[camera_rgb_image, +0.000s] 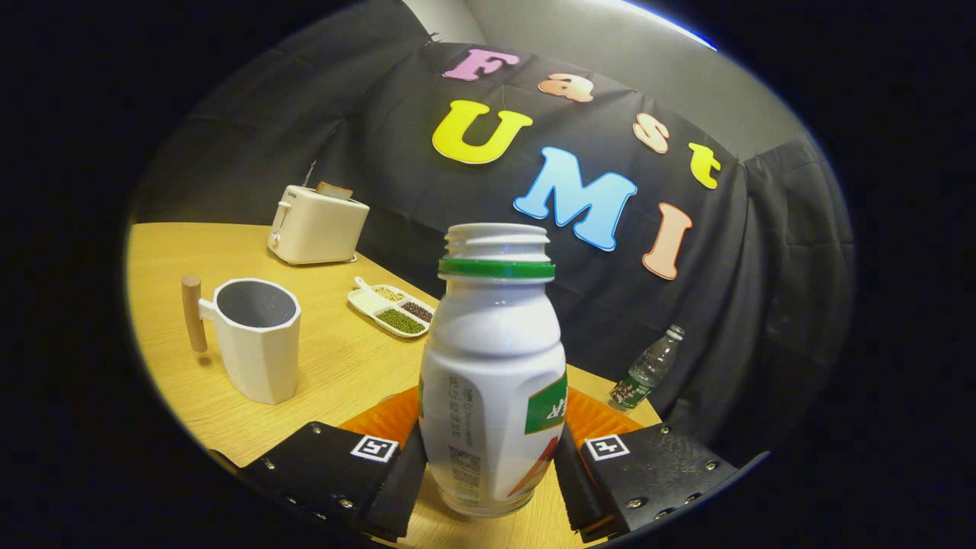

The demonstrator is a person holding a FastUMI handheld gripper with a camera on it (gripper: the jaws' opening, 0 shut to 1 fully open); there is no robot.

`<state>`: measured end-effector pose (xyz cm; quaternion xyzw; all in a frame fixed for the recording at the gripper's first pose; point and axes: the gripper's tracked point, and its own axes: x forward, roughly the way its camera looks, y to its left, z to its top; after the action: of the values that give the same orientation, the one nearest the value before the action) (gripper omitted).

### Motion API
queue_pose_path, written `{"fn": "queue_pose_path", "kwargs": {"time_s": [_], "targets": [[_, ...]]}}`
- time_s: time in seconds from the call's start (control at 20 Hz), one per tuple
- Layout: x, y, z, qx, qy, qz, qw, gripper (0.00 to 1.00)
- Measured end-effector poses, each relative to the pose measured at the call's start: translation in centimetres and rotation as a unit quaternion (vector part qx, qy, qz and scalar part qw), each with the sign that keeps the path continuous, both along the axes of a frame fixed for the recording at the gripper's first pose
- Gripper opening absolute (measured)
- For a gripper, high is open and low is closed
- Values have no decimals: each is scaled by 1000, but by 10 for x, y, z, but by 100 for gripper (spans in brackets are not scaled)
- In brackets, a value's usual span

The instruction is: Take the bottle from table, then pour the juice into the cup, finally place the bottle on the coaster

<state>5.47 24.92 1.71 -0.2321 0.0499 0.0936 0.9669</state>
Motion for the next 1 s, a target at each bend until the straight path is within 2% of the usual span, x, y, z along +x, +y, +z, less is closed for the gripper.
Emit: {"fn": "queue_pose_path", "kwargs": {"time_s": [0.6, 1.0], "targets": [[6, 23, 7, -98, -12, 16, 995, 74], [10, 34, -5, -159, 10, 30, 987, 75]]}}
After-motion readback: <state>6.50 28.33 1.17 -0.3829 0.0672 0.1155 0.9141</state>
